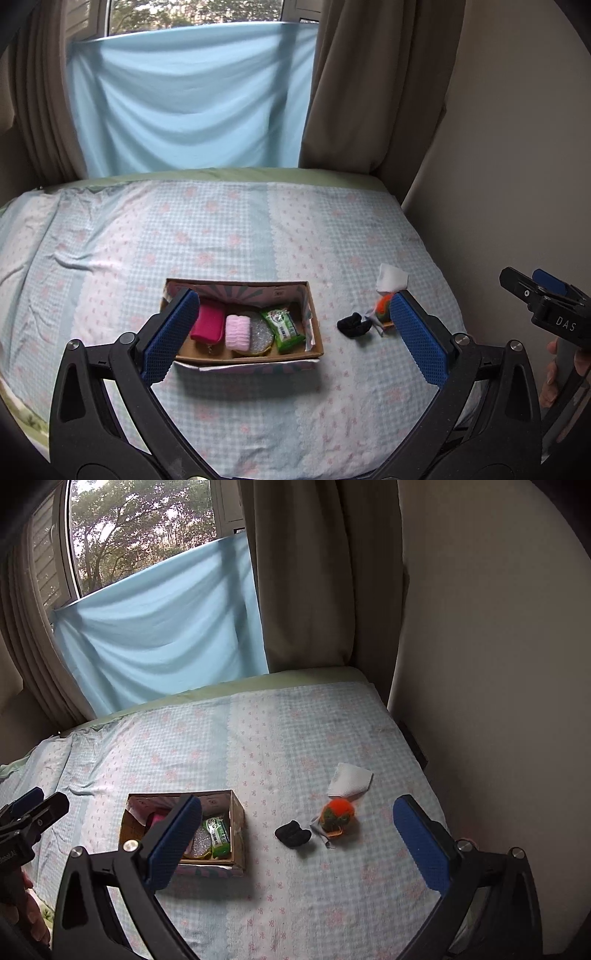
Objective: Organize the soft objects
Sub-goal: 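Open both tools and withdraw them from the box, then grasp the black sock with the left tool while the right tool grasps the orange pompom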
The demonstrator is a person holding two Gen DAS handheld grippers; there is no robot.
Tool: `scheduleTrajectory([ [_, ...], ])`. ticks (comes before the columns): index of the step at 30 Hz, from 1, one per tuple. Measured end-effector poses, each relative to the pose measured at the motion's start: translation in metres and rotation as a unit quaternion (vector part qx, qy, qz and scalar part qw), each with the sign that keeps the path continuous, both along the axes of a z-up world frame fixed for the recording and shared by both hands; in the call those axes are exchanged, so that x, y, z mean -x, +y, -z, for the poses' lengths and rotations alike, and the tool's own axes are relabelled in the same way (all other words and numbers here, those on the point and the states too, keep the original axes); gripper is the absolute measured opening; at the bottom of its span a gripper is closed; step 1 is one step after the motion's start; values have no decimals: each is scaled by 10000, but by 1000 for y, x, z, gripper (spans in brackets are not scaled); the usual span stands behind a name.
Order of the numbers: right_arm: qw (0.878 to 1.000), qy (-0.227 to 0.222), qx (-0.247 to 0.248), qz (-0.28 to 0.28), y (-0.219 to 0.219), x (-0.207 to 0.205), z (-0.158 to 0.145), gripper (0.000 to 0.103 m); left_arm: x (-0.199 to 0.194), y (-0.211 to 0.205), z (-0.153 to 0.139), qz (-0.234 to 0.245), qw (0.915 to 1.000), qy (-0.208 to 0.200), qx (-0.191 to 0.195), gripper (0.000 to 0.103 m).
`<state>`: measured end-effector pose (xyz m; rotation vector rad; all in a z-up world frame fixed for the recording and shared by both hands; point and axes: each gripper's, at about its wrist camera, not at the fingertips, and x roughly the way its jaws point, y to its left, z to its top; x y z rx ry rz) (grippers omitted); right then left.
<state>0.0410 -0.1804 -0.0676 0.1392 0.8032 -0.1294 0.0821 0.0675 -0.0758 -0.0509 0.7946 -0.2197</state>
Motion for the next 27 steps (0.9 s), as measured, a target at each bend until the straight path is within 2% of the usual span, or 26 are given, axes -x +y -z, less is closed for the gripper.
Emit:
scheduleTrajectory([
  [6, 9991, 132, -117, -393, -57, -31, 33, 103, -8, -70, 28, -167, 9998, 53, 66, 103],
  [11, 9960, 287, -247, -803, -86, -67, 81, 103, -18, -129, 76, -320, 9992, 187, 164, 103],
  [19, 9882, 670, -432, -1309, -111, -115, 171, 103, -42, -198, 180, -358, 9975, 589, 137, 103],
  [27, 9802, 1052, -557, -1585, -116, -146, 271, 103, -74, -234, 301, -248, 9958, 840, -270, 102],
])
